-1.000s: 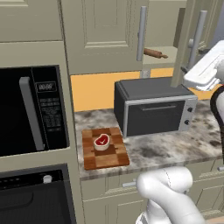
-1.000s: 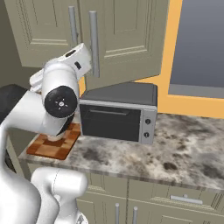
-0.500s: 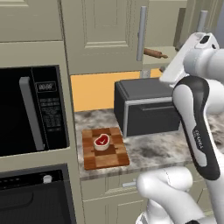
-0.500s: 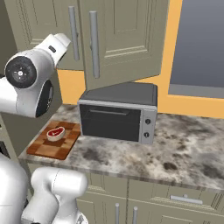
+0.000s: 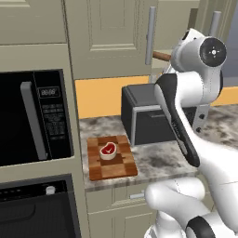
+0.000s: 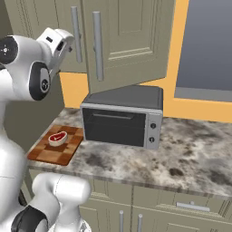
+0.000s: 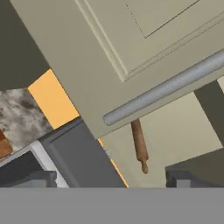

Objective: Open the cabinet, retrieve the rolling pin, and place it next to the meat on the cutting board to prepare for tenderizing.

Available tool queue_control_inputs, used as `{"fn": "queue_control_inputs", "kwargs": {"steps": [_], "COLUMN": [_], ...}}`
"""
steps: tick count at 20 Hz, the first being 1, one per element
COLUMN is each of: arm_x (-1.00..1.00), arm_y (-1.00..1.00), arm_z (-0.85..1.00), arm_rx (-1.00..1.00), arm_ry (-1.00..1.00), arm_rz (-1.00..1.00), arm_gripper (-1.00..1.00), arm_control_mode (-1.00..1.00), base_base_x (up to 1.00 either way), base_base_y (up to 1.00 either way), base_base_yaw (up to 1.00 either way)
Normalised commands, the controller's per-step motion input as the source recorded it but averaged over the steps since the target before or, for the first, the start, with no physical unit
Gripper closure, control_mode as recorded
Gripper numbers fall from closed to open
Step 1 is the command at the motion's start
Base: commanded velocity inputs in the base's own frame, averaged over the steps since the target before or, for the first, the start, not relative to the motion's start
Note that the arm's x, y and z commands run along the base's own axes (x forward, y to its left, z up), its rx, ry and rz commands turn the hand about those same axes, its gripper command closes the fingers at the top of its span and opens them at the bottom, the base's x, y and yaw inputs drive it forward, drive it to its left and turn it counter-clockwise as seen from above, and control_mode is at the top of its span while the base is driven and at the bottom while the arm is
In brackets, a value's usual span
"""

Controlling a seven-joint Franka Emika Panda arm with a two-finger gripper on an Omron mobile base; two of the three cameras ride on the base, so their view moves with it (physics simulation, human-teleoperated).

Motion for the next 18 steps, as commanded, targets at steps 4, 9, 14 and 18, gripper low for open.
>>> {"fn": "queue_control_inputs", "kwargs": {"steps": [4, 9, 14, 18], "arm_x": [0.37, 0.41, 0.42, 0.28], "arm_y": [-0.01, -0.08, -0.17, -0.24], "arm_z": [-0.14, -0.13, -0.08, -0.08], "arm_rx": [-0.16, -0.12, -0.06, -0.03], "arm_ry": [0.12, 0.09, 0.08, 0.04], "arm_rz": [-0.18, -0.20, -0.13, -0.12], "arm_gripper": [-1.00, -1.00, -1.00, -1.00], "arm_control_mode": [-1.00, -1.00, -1.00, -1.00], "base_base_x": [0.00, 0.00, 0.00, 0.00], "base_base_y": [0.00, 0.00, 0.00, 0.00], "base_base_yaw": [0.00, 0.00, 0.00, 0.00]}}
